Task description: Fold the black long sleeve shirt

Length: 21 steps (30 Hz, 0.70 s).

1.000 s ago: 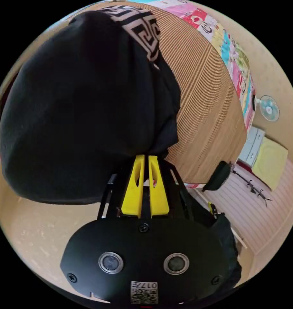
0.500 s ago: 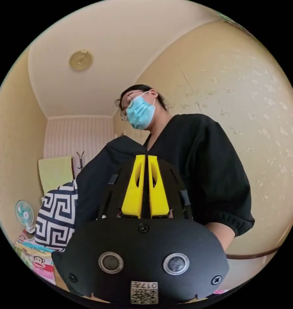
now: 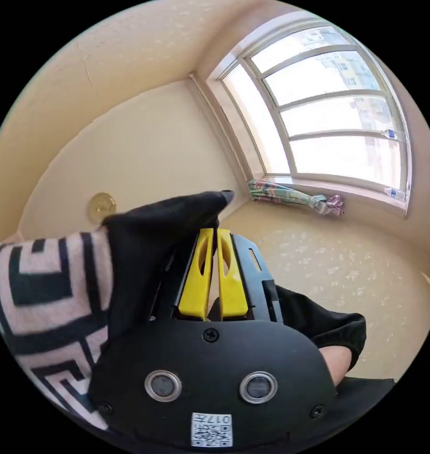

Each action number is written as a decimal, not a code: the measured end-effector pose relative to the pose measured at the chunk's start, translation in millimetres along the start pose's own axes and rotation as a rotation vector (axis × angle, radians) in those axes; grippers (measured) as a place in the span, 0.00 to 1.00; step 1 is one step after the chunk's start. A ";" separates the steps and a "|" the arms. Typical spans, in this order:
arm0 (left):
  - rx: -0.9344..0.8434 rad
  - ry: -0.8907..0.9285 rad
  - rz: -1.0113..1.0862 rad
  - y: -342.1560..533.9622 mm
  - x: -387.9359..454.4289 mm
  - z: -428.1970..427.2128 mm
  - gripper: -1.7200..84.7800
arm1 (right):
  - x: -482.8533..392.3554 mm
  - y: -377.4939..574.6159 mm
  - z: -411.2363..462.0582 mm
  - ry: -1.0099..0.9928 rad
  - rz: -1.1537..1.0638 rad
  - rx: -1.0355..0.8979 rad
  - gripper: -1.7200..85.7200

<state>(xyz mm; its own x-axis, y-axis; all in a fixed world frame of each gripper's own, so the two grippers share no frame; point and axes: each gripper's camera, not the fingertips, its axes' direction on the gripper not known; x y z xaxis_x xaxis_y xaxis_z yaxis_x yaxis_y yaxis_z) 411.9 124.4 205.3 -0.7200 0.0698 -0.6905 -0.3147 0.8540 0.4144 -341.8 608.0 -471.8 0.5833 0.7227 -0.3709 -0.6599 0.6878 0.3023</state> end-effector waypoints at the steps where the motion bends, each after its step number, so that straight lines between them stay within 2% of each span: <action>1: -0.034 -0.013 -0.020 -1.6 -1.7 0.8 0.01 | 8.2 6.7 -10.4 0.010 0.034 0.021 0.03; 4: -0.207 -0.099 -0.218 5.8 -30.0 6.7 0.01 | 20.6 19.6 -39.2 -0.056 0.056 0.095 0.04; 6: -0.339 -0.204 -0.462 32.0 -70.6 4.6 0.01 | 20.2 21.8 -50.9 -0.100 0.032 0.113 0.04; 11: -0.453 -0.145 -0.844 114.0 -144.2 -13.8 0.01 | -13.5 1.3 -43.9 -0.246 -0.144 0.020 0.10; 18: -0.646 -0.131 -1.028 192.2 -192.1 -27.6 0.01 | -58.0 -34.2 -0.6 -0.325 -0.268 -0.115 0.19; 21: -0.678 -0.225 -0.992 189.8 -192.7 -48.5 0.01 | -75.6 -43.1 21.3 -0.552 -0.410 -0.330 0.16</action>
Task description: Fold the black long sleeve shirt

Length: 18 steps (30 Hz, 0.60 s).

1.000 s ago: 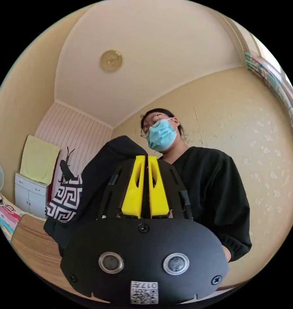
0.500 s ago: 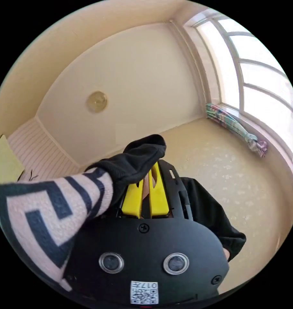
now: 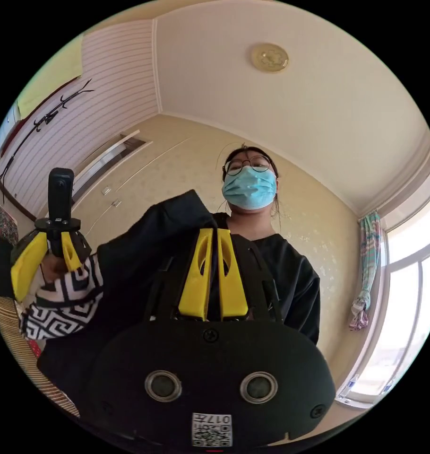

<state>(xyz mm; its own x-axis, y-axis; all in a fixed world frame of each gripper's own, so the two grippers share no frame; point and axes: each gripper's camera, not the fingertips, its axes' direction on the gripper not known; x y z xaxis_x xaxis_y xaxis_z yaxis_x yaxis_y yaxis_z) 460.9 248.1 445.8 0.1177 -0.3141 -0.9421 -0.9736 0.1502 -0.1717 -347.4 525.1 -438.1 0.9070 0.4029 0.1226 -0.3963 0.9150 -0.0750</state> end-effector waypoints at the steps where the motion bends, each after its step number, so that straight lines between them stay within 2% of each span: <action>1: 0.012 -0.021 0.008 2.4 0.7 -5.4 0.01 | -6.0 -2.9 1.2 -0.023 -0.056 -0.030 0.11; 4: 0.067 -0.127 0.024 18.0 4.9 -31.9 0.01 | -17.1 -3.8 -24.0 0.100 -0.069 0.075 0.05; 6: 0.124 -0.219 0.023 30.5 6.1 -51.8 0.01 | -17.0 -2.8 -53.6 0.065 -0.060 0.194 0.04; 8: 0.160 -0.255 0.045 34.3 3.5 -61.3 0.01 | -11.5 5.4 -97.4 -0.050 -0.066 0.414 0.03; 11: 0.139 -0.222 0.077 28.4 -15.1 -62.1 0.01 | -2.6 12.4 -126.4 -0.226 -0.134 0.569 0.04; 15: 0.039 -0.157 0.121 11.7 -51.3 -46.0 0.01 | 8.6 2.6 -118.7 -0.251 -0.082 0.522 0.08; 17: 0.015 -0.121 0.111 6.0 -74.0 -38.5 0.01 | 8.4 -13.6 -91.2 -0.200 -0.038 0.346 0.16; 18: -0.002 -0.084 0.088 3.1 -93.1 -31.6 0.01 | 7.5 -17.6 -81.6 -0.189 -0.033 0.295 0.17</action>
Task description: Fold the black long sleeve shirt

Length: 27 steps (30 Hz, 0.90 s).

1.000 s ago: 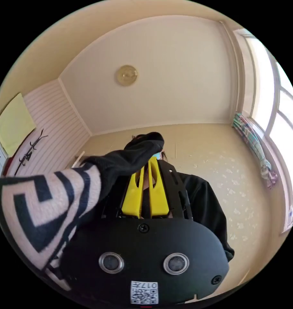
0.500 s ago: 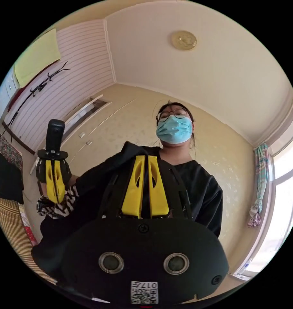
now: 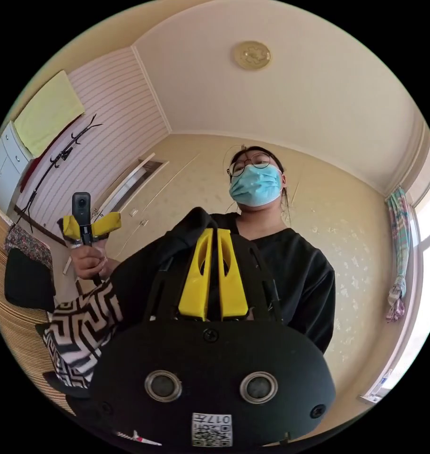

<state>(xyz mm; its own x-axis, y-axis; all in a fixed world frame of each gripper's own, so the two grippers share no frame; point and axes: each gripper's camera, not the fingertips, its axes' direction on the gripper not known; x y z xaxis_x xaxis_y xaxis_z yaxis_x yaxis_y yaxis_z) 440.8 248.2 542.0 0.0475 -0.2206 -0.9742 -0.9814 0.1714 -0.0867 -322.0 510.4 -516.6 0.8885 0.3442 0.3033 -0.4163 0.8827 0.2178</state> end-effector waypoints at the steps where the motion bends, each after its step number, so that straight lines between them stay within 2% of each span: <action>1: -0.009 0.021 -0.015 -0.3 -10.0 4.6 0.01 | 2.8 -0.3 21.7 0.005 0.016 -0.095 0.19; 3: -0.042 0.084 -0.104 0.5 -49.1 19.6 0.01 | 9.9 1.6 56.8 -0.045 0.060 -0.254 0.20; 5: -0.064 0.081 -0.145 1.6 -67.8 23.6 0.01 | 15.7 5.5 92.3 -0.219 0.099 -0.430 0.18; 7: -0.057 0.066 -0.137 1.4 -72.9 20.2 0.01 | 12.6 4.0 91.4 -0.221 0.095 -0.397 0.14; 9: -0.024 -0.028 -0.127 1.1 -68.6 5.2 0.01 | 10.4 -1.8 68.2 -0.059 0.123 -0.275 0.10; 12: -0.020 -0.213 -0.157 4.3 -64.4 -15.4 0.01 | -2.5 -12.6 -3.2 0.220 0.196 0.032 0.05; 14: -0.002 -0.417 -0.221 11.2 -68.1 -30.7 0.01 | -44.0 -10.7 -66.1 0.409 0.119 0.398 0.04; 16: -0.039 -0.539 -0.284 15.3 -76.1 -32.9 0.01 | -71.1 -12.2 -96.9 0.415 0.044 0.570 0.03; 17: -0.111 -0.597 -0.280 13.8 -81.1 -23.5 0.01 | -83.0 -19.2 -107.8 0.394 0.003 0.583 0.03; 19: -0.188 -0.619 -0.242 8.3 -89.5 -7.4 0.01 | -96.0 -31.6 -109.9 0.391 -0.059 0.516 0.03; 21: -0.215 -0.513 -0.206 -1.8 -104.9 6.2 0.01 | -99.9 -41.7 -98.6 0.393 -0.070 0.417 0.04; 27: -0.185 -0.308 -0.035 -26.0 -117.1 22.3 0.01 | -77.4 -51.0 -2.9 0.267 -0.048 -0.112 0.16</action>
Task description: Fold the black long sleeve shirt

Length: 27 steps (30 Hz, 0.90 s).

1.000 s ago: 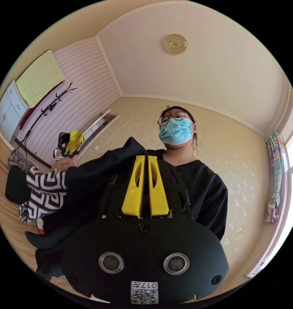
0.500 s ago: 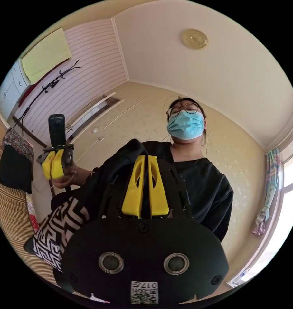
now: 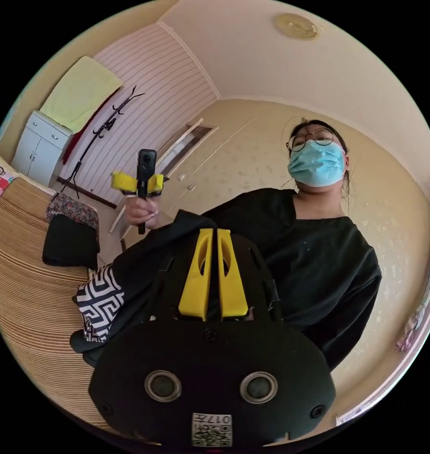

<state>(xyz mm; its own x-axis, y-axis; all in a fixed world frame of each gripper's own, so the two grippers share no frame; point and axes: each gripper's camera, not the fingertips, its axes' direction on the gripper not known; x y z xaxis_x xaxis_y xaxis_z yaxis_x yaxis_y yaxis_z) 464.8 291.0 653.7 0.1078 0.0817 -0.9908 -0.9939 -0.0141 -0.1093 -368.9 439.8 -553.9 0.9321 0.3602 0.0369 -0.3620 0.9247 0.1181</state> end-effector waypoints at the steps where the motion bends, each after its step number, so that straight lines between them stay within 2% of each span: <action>1: 0.007 0.020 0.009 -2.0 -1.6 1.3 0.01 | 0.4 1.4 24.5 -0.019 0.004 -0.119 0.19; 3: 0.016 0.093 -0.004 -8.5 -15.0 10.4 0.01 | 2.3 6.5 64.1 -0.092 0.037 -0.278 0.21; 4: 0.003 0.107 -0.015 -9.8 -19.2 14.4 0.01 | 0.8 9.9 85.8 -0.213 0.051 -0.330 0.20; 5: -0.023 0.136 -0.029 -11.5 -25.6 22.2 0.01 | -3.7 12.0 99.6 -0.350 0.040 -0.325 0.18; 7: -0.023 0.154 -0.032 -11.9 -29.0 27.6 0.01 | -11.7 12.0 105.8 -0.382 0.023 -0.285 0.12; 10: 0.036 0.031 -0.081 -5.7 -27.0 16.1 0.01 | -21.3 4.4 67.6 -0.101 0.060 -0.060 0.07; 11: 0.058 -0.046 -0.143 -0.5 -28.0 7.4 0.01 | -25.3 0.9 44.0 -0.011 0.103 0.045 0.07; 13: 0.110 -0.188 -0.314 10.8 -34.7 -11.0 0.01 | -44.8 -6.5 15.4 0.126 0.091 0.133 0.07; 15: 0.244 -0.418 -0.453 28.5 -28.6 -39.3 0.01 | -77.0 -18.1 3.9 0.319 0.020 0.129 0.06; 17: 0.349 -0.542 -0.461 36.8 -11.5 -50.4 0.02 | -119.3 -35.6 8.8 0.606 -0.058 0.078 0.06; 19: 0.398 -0.610 -0.428 34.7 5.0 -48.3 0.02 | -142.5 -46.9 20.5 0.730 -0.112 0.025 0.06; 22: 0.353 -0.656 -0.389 8.6 18.6 -21.4 0.09 | -165.9 -60.9 41.5 0.800 -0.169 -0.013 0.06; 24: 0.257 -0.662 -0.346 -22.6 22.5 13.3 0.14 | -170.4 -69.5 53.5 0.782 -0.179 -0.043 0.06; 27: 0.208 -0.708 -0.332 -51.7 26.3 50.7 0.16 | -172.9 -82.3 77.9 0.801 -0.206 -0.136 0.06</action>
<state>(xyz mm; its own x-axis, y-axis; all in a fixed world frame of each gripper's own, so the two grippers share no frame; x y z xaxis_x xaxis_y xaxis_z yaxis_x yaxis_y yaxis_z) 517.9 344.4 637.3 0.4272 0.6616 -0.6163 -0.9041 0.3019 -0.3025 -499.6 291.8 -492.7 0.7103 0.1143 -0.6946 -0.2311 0.9699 -0.0767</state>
